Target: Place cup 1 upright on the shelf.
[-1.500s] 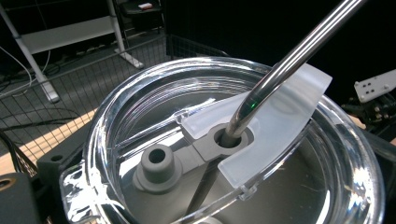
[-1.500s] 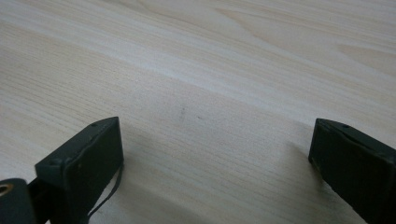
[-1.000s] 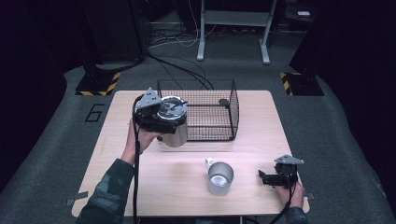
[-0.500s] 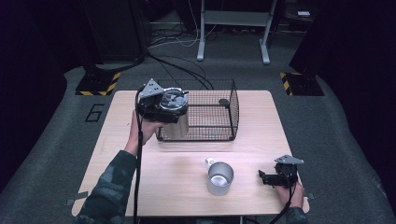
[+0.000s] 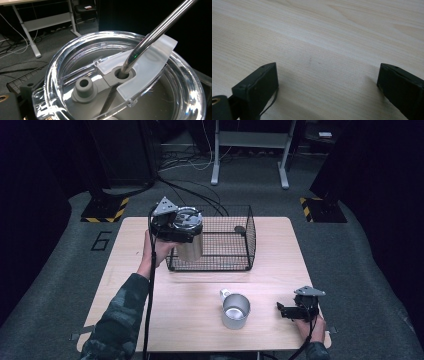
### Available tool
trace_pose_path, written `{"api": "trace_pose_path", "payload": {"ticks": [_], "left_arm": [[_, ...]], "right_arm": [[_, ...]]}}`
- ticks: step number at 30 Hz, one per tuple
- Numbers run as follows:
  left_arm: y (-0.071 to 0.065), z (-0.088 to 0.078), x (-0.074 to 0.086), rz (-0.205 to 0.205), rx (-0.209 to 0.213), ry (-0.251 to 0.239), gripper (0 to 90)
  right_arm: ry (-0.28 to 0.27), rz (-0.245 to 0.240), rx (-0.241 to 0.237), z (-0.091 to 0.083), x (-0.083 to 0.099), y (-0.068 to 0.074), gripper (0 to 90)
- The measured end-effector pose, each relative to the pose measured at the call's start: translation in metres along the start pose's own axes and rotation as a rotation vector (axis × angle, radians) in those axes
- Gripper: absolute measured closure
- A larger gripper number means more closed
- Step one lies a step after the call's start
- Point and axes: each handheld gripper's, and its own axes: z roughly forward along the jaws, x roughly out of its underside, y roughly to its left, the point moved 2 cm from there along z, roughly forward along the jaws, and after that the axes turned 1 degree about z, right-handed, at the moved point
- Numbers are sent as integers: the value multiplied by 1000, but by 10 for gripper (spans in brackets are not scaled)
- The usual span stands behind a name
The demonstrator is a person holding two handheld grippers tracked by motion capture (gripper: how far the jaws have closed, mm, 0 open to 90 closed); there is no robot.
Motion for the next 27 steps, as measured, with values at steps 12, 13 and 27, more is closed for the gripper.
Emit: {"api": "trace_pose_path", "payload": {"ticks": [12,13,27], "left_arm": [[11,16,-2,-27,-25,-2,36],[12,17,-2,-29,-28,-2,35],[28,34,-4,-29,-101,10,35]], "right_arm": [[0,0,0,0,0,0,30],[0,0,0,0,0,0,30],[-2,5,2,0,0,1,31]]}}
